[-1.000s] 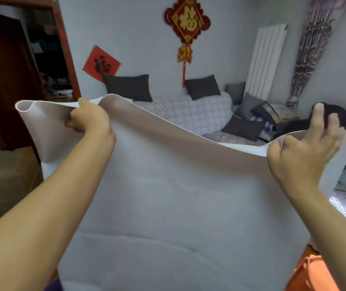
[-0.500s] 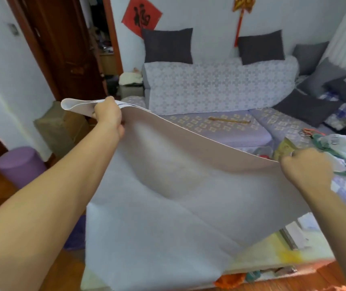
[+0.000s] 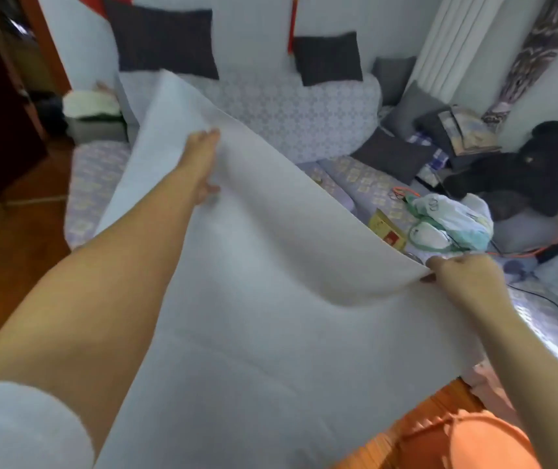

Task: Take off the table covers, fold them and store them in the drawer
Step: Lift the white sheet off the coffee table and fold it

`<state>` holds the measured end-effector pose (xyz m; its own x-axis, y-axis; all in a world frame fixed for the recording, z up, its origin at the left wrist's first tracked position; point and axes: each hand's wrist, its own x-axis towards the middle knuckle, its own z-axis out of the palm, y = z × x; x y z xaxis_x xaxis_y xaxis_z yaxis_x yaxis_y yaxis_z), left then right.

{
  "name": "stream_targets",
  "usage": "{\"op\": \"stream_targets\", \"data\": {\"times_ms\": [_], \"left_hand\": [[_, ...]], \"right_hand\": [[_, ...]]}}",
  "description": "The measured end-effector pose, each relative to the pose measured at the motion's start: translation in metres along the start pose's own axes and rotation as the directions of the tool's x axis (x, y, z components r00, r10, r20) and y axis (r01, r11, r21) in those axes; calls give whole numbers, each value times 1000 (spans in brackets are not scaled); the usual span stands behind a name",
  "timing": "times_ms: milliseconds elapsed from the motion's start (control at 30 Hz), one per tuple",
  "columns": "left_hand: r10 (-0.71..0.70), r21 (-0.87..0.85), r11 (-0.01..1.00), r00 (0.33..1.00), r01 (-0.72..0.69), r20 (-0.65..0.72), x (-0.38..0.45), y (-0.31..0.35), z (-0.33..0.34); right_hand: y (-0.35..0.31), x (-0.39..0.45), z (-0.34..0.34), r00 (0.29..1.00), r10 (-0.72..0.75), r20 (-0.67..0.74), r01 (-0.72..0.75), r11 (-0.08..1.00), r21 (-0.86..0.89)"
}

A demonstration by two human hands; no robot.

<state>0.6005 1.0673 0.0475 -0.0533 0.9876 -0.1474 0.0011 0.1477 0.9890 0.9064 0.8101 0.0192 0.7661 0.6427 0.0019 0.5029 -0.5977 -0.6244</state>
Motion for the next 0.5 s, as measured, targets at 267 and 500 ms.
{"op": "stream_targets", "data": {"times_ms": [267,500], "left_hand": [[-576,376,792,793,482,199,-210,-248,-5],[-821,292,501,555,814,-136,-344,-398,-75]], "right_hand": [[97,-17,104,856,45,515,74,975,-208],[159,-25,143,827,117,550,-63,991,-115]]}}
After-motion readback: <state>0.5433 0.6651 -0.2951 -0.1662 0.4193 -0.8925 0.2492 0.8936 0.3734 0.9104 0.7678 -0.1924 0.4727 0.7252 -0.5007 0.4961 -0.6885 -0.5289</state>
